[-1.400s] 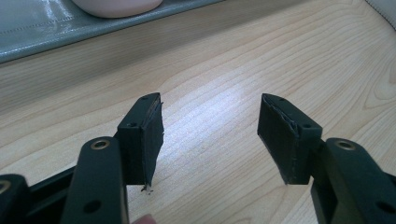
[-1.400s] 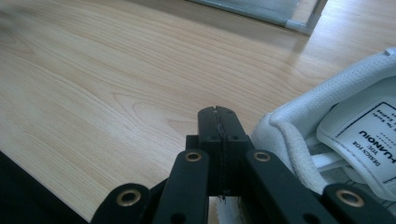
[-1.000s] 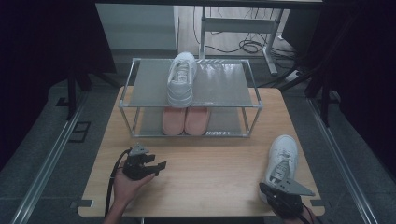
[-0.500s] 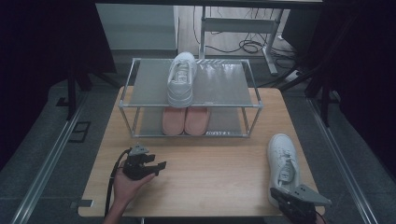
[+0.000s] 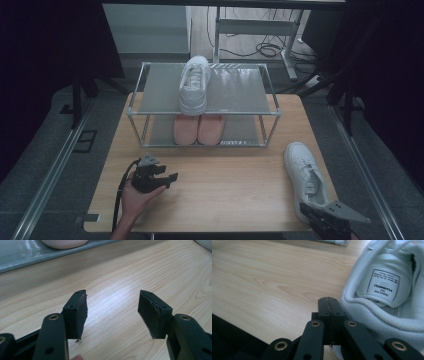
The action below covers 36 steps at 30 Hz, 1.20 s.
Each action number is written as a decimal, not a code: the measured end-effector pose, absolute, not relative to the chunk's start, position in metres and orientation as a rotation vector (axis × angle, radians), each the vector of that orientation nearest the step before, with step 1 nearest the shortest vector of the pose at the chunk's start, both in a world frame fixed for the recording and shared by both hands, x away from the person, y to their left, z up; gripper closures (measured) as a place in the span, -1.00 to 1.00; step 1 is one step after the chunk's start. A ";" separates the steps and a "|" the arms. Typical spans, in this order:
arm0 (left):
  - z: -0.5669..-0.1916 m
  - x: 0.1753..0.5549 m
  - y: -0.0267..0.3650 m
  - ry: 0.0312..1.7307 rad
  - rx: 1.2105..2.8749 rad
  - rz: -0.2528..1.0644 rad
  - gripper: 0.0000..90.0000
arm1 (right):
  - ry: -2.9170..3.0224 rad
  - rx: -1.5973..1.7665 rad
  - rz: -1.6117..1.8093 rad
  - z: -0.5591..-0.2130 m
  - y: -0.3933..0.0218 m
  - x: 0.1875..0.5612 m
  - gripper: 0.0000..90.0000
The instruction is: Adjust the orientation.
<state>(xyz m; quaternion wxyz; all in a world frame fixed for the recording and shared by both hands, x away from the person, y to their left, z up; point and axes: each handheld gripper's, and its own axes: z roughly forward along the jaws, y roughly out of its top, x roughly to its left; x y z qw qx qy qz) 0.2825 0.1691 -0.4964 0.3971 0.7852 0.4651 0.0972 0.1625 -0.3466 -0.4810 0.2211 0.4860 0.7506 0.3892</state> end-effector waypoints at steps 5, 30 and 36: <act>-0.497 0.283 0.168 1.178 1.989 0.244 -0.10 | 2.061 1.355 1.071 -0.482 -0.352 0.162 1.00; -0.497 0.283 0.169 1.178 1.989 0.243 -0.10 | 2.049 1.236 1.150 -0.426 -0.355 0.209 1.00; -0.498 0.283 0.169 1.184 1.990 0.240 -0.10 | 2.049 1.281 1.138 -0.421 -0.371 0.242 1.00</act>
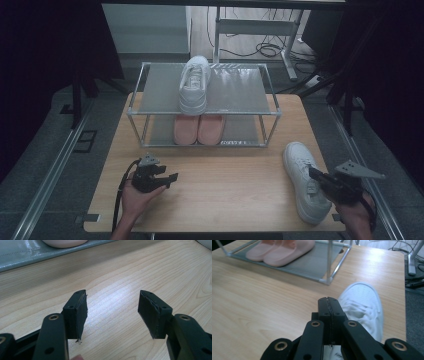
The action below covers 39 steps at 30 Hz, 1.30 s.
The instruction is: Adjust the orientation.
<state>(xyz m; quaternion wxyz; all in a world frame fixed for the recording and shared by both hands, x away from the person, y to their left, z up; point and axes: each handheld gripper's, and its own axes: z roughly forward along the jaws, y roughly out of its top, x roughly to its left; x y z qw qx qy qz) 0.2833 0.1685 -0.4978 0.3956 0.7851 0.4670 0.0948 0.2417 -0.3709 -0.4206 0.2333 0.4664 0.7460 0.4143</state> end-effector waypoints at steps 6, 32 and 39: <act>-0.499 0.284 0.168 1.185 1.994 0.238 -0.10 | 2.046 1.337 1.118 -0.426 -0.383 0.265 1.00; -0.501 0.285 0.167 1.188 2.005 0.230 -0.10 | 2.032 1.493 1.020 -0.452 -0.418 0.323 1.00; -0.502 0.285 0.167 1.188 2.008 0.228 -0.11 | 2.033 1.536 0.991 -0.462 -0.424 0.331 1.00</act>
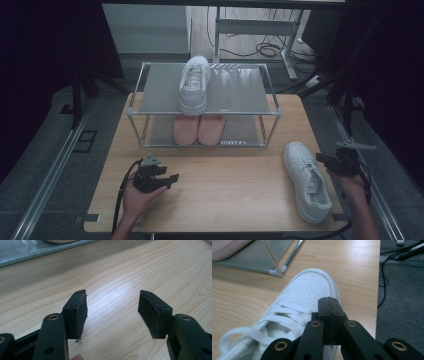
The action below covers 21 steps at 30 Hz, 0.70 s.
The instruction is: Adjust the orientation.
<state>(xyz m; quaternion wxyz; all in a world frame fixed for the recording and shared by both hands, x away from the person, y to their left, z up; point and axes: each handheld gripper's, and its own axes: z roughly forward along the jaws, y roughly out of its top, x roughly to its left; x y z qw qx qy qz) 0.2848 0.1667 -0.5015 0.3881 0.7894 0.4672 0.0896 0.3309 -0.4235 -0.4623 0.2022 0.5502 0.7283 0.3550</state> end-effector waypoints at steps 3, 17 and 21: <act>-0.501 0.285 0.167 1.188 2.006 0.229 -0.11 | 2.034 1.549 0.985 -0.466 -0.426 0.333 1.00; -0.501 0.285 0.167 1.189 2.005 0.230 -0.11 | 2.056 1.589 0.939 -0.480 -0.430 0.344 1.00; -0.501 0.285 0.167 1.188 2.005 0.230 -0.11 | 2.059 1.588 0.934 -0.481 -0.429 0.347 1.00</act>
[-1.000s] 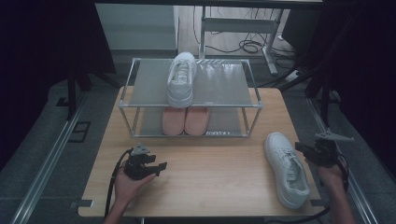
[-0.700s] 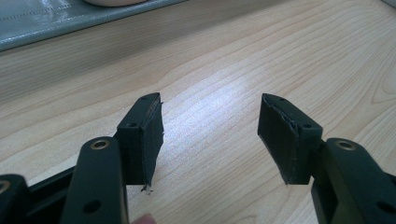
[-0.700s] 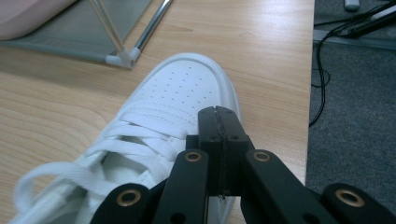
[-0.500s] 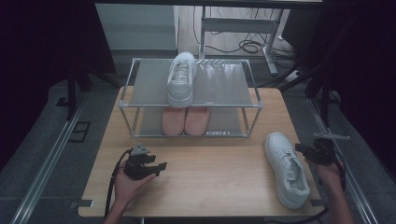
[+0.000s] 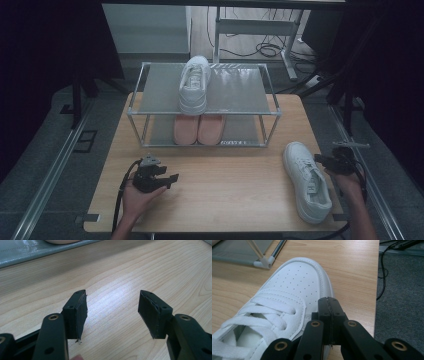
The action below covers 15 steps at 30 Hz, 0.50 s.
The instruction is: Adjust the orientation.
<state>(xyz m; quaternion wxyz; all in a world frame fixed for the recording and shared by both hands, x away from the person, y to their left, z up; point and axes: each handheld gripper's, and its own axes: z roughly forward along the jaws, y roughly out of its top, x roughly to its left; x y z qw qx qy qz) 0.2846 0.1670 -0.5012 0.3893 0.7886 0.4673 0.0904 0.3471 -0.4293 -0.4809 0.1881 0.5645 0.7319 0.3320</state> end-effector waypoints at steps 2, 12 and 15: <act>-0.501 0.284 0.167 1.189 2.004 0.230 -0.11 | 2.061 1.592 0.929 -0.481 -0.430 0.348 1.00; -0.502 0.285 0.166 1.185 2.012 0.231 -0.11 | 2.093 1.574 0.930 -0.481 -0.429 0.353 1.00; -0.502 0.285 0.166 1.186 2.013 0.231 -0.11 | 2.108 1.569 0.939 -0.481 -0.426 0.356 1.00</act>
